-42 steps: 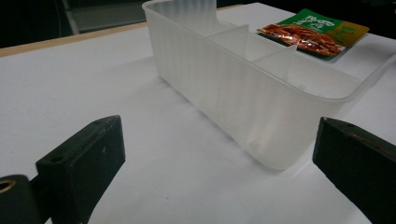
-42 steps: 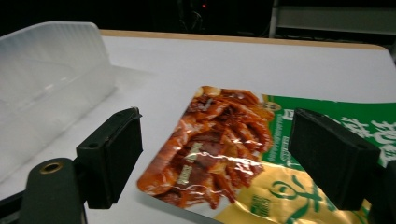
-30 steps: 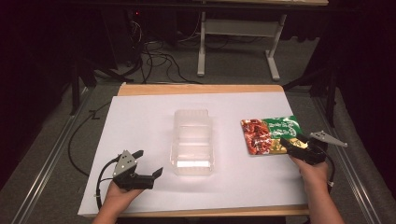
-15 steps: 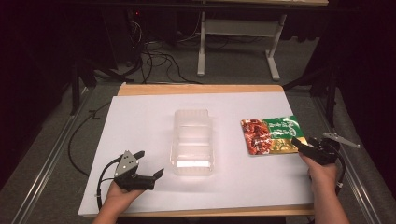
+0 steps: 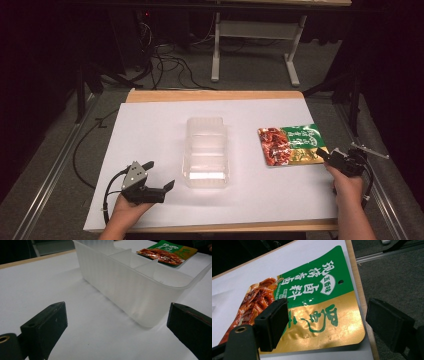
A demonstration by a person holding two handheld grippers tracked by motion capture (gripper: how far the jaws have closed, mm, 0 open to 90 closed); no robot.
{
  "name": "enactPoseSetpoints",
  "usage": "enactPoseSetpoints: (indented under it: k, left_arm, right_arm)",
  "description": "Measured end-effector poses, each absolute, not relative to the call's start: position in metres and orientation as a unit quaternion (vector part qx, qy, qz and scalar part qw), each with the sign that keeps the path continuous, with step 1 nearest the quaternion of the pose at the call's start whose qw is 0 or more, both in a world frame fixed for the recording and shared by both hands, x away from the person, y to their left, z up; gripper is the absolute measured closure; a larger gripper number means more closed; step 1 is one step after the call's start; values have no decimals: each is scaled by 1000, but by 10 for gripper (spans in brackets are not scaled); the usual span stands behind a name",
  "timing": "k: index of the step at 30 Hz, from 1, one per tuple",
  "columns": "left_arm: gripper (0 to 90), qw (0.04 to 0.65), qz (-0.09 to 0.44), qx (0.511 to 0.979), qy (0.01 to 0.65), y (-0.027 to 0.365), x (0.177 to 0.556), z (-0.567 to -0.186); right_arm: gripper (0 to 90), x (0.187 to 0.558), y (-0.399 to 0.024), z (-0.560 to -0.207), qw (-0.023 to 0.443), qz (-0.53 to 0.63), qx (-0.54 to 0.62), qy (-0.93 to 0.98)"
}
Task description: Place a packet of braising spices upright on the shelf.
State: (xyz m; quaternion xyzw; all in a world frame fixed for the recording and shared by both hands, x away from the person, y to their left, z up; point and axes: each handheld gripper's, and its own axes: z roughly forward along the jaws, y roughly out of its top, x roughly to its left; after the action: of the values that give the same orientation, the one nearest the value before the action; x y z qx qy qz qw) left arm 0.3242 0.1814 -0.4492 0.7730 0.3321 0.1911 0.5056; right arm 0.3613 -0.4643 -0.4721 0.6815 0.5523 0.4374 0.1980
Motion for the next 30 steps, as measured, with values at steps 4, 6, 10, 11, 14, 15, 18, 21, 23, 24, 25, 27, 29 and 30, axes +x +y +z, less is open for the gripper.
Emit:
enactPoseSetpoints:
  k: [4, 6, 10, 11, 14, 15, 18, 21, 23, 24, 25, 27, 29, 30]
  left_arm:
    - [36, 503, 190, 775, 331, 181, 324, -450]
    - [37, 503, 190, 776, 330, 181, 324, -450]
    - [40, 501, 190, 777, 330, 181, 324, -450]
    - [40, 501, 189, 777, 330, 180, 324, -450]
    - [41, 502, 189, 778, 327, 179, 324, -450]
    - [41, 502, 189, 778, 327, 179, 324, -450]
    - [42, 504, 189, 777, 328, 180, 324, -450]
    - [42, 503, 190, 777, 328, 180, 324, -450]
    - [42, 504, 190, 776, 327, 180, 324, -449]
    - [43, 504, 190, 777, 327, 180, 324, -449]
    - [43, 504, 190, 777, 327, 180, 324, -449]
    - [43, 502, 191, 777, 327, 180, 324, -450]
    - [43, 502, 191, 778, 326, 180, 324, -450]
    - [44, 502, 191, 778, 327, 180, 324, -450]
  right_arm:
    - [197, 365, -467, -475, 189, 431, 690, 550]
    - [208, 366, -467, -475, 179, 429, 697, 546]
    - [243, 367, -465, -476, 170, 430, 695, 551]
    - [243, 367, -465, -476, 170, 430, 695, 551]
    - [254, 368, -465, -476, 170, 428, 688, 561]
    - [257, 368, -465, -476, 170, 429, 688, 561]
    - [262, 367, -466, -476, 167, 435, 688, 557]
    - [270, 365, -465, -475, 173, 437, 685, 557]
    - [270, 365, -465, -474, 175, 442, 681, 557]
    - [277, 364, -464, -473, 178, 447, 678, 556]
    - [277, 364, -464, -473, 178, 447, 678, 556]
    - [284, 363, -463, -472, 182, 450, 675, 556]
    - [295, 362, -461, -469, 185, 458, 670, 555]
    - [300, 361, -461, -468, 186, 462, 666, 556]
